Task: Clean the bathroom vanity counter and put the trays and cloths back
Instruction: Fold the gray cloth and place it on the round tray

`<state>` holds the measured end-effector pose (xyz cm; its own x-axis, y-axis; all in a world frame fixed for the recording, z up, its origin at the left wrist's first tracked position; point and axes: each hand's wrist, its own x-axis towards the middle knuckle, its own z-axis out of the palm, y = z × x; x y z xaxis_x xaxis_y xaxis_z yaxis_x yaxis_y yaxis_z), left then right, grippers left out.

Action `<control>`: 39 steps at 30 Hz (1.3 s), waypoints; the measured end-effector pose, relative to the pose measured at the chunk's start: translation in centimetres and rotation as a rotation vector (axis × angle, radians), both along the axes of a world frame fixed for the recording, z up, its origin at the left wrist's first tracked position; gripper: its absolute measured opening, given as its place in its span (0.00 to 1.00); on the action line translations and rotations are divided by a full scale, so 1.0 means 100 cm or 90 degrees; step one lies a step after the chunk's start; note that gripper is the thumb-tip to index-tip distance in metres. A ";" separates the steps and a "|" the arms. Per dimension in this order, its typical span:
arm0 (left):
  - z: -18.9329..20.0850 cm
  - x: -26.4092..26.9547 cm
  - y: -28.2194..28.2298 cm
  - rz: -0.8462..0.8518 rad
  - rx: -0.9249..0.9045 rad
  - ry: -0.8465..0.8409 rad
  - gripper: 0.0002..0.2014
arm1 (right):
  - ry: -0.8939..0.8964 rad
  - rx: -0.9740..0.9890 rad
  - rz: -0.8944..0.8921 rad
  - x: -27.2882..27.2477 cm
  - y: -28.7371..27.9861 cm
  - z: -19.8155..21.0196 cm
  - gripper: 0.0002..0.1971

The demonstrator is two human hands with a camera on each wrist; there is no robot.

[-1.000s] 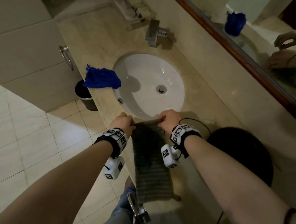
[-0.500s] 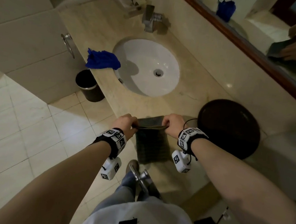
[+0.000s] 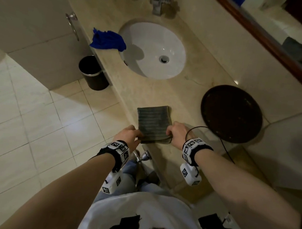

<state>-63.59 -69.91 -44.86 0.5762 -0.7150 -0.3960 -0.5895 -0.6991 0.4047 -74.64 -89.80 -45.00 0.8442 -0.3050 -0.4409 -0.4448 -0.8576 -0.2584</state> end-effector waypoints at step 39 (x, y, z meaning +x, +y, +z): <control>-0.005 0.187 -0.158 0.063 0.032 0.097 0.09 | -0.032 0.128 -0.178 0.162 -0.133 -0.011 0.04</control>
